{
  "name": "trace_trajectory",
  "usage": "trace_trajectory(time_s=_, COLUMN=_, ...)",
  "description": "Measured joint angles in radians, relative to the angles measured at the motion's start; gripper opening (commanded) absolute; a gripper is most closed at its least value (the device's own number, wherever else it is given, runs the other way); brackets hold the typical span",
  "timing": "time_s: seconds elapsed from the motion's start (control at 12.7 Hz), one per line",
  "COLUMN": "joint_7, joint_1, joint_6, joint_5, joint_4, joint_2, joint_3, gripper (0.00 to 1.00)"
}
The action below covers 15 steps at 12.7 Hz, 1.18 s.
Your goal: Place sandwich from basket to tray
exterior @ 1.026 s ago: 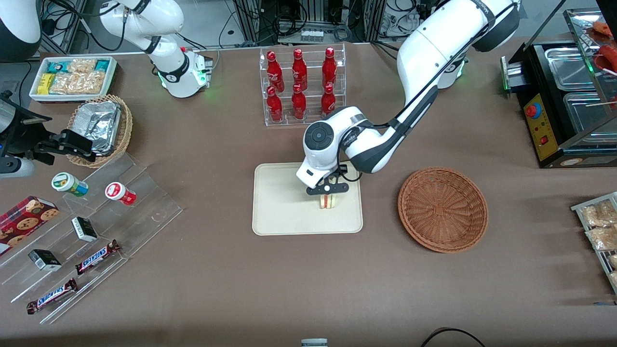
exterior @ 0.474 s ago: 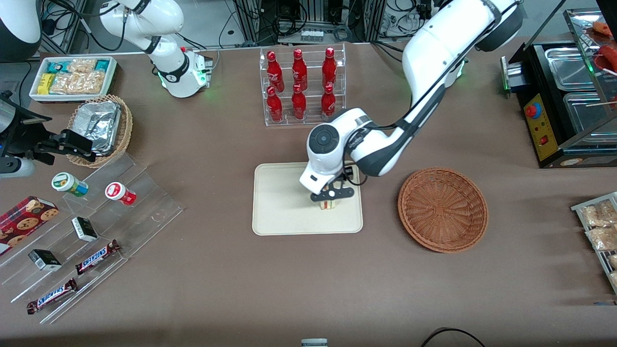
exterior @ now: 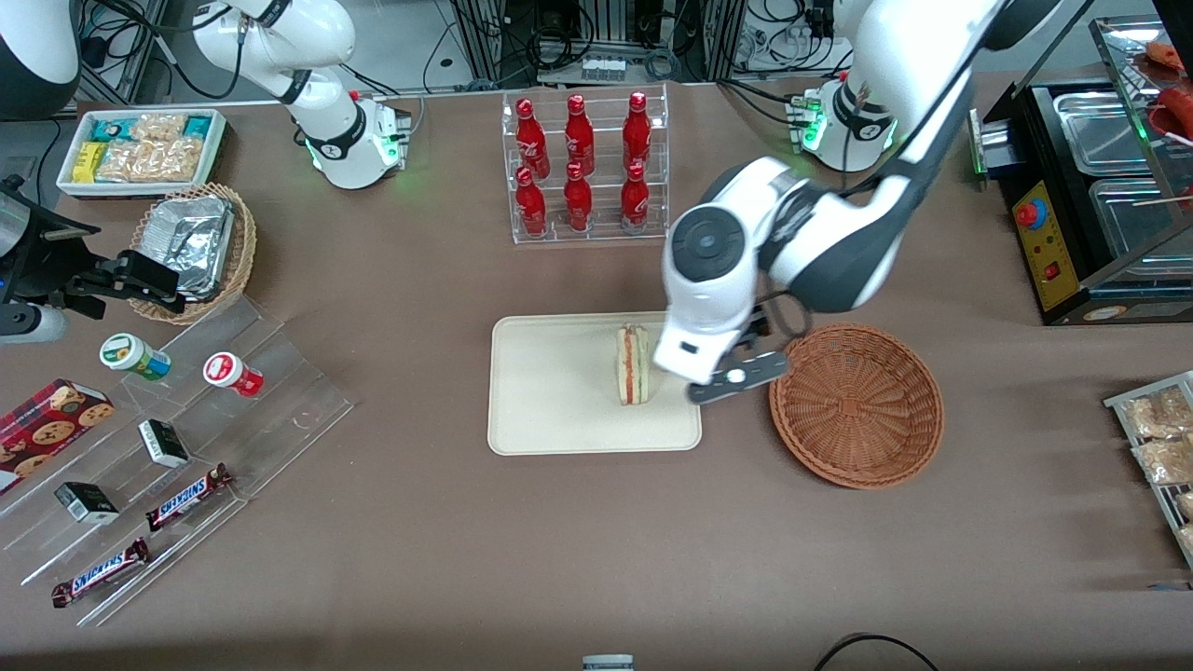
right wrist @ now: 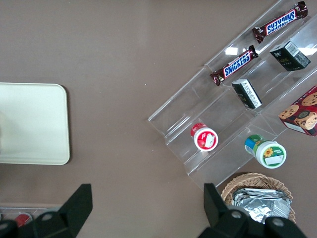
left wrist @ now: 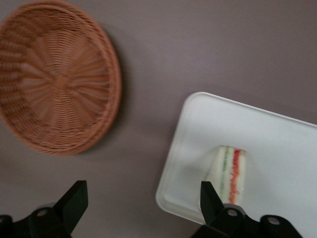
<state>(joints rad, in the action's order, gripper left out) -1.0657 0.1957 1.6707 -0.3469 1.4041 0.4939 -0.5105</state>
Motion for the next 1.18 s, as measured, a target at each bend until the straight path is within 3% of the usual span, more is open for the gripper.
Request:
trace_trajectory(time_s=0.24, joint_7=0.113, joint_1=-0.089, joint_6=-0.130, joint_5=0.004, joint_4=0.000, joint_2=-0.077, joint_3=0.001, gripper=1.00)
trace_trajectory(time_s=0.87, joint_7=0.542, joint_1=-0.386, joint_6=-0.235, joint_5=0.137, joint_4=0.001, joint_2=-0.227, joint_3=0.004, gripper=1.00)
trace_trajectory(time_s=1.18, joint_7=0.731, joint_1=-0.445, joint_6=-0.271, joint_5=0.188, joint_4=0.002, joint_2=-0.286, joint_3=0.062, gripper=1.00)
